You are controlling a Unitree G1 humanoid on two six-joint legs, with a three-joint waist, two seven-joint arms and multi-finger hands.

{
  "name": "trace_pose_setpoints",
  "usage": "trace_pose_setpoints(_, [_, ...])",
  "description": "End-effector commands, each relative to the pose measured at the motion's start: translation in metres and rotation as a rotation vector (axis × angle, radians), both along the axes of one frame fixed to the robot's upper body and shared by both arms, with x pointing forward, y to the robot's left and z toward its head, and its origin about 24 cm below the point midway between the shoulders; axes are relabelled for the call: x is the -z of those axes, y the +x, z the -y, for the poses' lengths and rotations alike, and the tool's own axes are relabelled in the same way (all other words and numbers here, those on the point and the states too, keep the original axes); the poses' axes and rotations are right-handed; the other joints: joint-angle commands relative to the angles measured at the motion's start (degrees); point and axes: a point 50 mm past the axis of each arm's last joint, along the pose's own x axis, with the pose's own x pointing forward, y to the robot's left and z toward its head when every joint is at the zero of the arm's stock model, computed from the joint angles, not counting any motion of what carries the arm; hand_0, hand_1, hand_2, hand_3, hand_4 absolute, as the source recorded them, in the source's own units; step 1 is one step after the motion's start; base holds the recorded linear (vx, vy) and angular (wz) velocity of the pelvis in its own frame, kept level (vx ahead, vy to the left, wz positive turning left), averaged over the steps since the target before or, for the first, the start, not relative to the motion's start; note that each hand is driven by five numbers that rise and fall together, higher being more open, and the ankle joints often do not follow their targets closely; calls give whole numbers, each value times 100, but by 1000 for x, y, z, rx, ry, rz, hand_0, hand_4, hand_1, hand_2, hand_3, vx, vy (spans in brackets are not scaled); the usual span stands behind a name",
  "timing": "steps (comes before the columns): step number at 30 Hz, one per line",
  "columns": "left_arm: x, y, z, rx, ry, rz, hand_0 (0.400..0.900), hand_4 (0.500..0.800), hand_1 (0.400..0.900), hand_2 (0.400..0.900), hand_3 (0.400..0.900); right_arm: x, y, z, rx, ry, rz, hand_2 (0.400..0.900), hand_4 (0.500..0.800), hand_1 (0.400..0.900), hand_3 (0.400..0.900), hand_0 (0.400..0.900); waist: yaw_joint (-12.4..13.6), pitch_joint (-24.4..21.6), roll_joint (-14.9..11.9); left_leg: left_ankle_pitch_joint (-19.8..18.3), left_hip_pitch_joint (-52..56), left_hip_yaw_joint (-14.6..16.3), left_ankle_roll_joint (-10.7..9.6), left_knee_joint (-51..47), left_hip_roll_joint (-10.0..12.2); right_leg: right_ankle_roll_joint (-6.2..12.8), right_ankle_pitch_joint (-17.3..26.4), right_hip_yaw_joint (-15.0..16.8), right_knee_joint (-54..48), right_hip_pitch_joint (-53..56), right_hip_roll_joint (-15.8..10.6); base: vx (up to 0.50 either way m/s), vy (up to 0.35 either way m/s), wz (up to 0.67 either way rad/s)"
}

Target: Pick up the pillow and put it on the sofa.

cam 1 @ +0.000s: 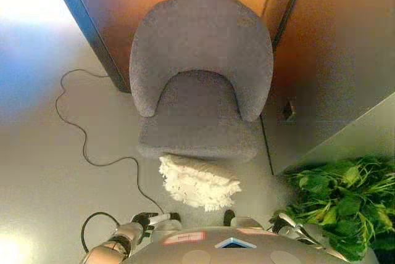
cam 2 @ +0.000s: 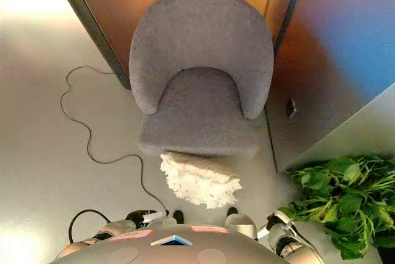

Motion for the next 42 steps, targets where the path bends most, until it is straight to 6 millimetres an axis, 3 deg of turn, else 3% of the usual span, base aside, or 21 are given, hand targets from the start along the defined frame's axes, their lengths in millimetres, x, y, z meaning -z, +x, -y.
trace_pose_setpoints(1, [-7, 28, -12, -5, 25, 64, 900, 800, 900, 900, 900, -8, 32, 12, -34, -62, 51, 900, 800, 900, 900, 900, 23, 286, -291, -659, 279, 281, 232, 28, -332, 456, -486, -102, 245, 265, -168, 0, 0, 0])
trace_pose_setpoints(13, [-7, 28, -9, -9, 0, 63, 900, 800, 900, 900, 900, -9, 35, 13, -73, -100, 81, 900, 800, 900, 900, 900, 26, 314, -284, -652, 277, 291, 246, 28, -334, 448, -490, -116, 272, 261, -161, 0, 0, 0])
trace_pose_setpoints(19, [-7, 30, -9, -20, -14, 77, 900, 800, 900, 900, 900, -14, 50, 14, -168, -143, 174, 900, 800, 900, 900, 900, 86, 368, -283, -636, 262, 237, 255, 28, -340, 429, -520, -154, 321, 259, -146, 38, -16, 4])
trace_pose_setpoints(24, [-12, 42, -10, -14, -41, 147, 900, 800, 900, 900, 900, -28, 87, 17, -264, -189, 301, 900, 800, 900, 900, 900, 202, 514, -263, -575, 92, 203, 264, 74, -339, 407, -541, -184, 442, 93, -170, 41, -20, 10])
trace_pose_setpoints(28, [-22, 73, -6, 12, -86, 269, 900, 800, 900, 900, 900, -52, 135, 25, -287, -253, 446, 900, 800, 900, 900, 900, 355, 935, -182, -441, -630, 16, 317, 405, -349, 282, -634, -189, 982, -645, -189, -178, -10, 19])
trace_pose_setpoints(29, [-29, 92, -2, 15, -108, 333, 900, 800, 900, 900, 900, -66, 160, 27, -267, -281, 519, 900, 800, 900, 900, 900, 413, 1208, -143, -356, -991, -85, 325, 552, -363, 230, -656, -208, 1226, -1004, -188, -334, -10, 23])
trace_pose_setpoints(33, [-48, 132, 6, -13, -178, 484, 900, 800, 900, 900, 900, -104, 213, 30, -239, -330, 653, 900, 800, 900, 900, 900, 565, 1744, -48, -245, -1914, -253, 299, 1116, -454, 151, -686, -290, 1762, -1827, -247, -224, -10, 20])
trace_pose_setpoints(42, [-100, 188, 25, 54, -312, 785, 900, 800, 900, 900, 900, -192, 282, 58, -127, -404, 836, 900, 800, 900, 900, 900, 977, 2570, 407, -12, -3415, -504, 349, 1694, -795, 187, -714, -565, 2660, -3296, -539, -160, -21, 21])
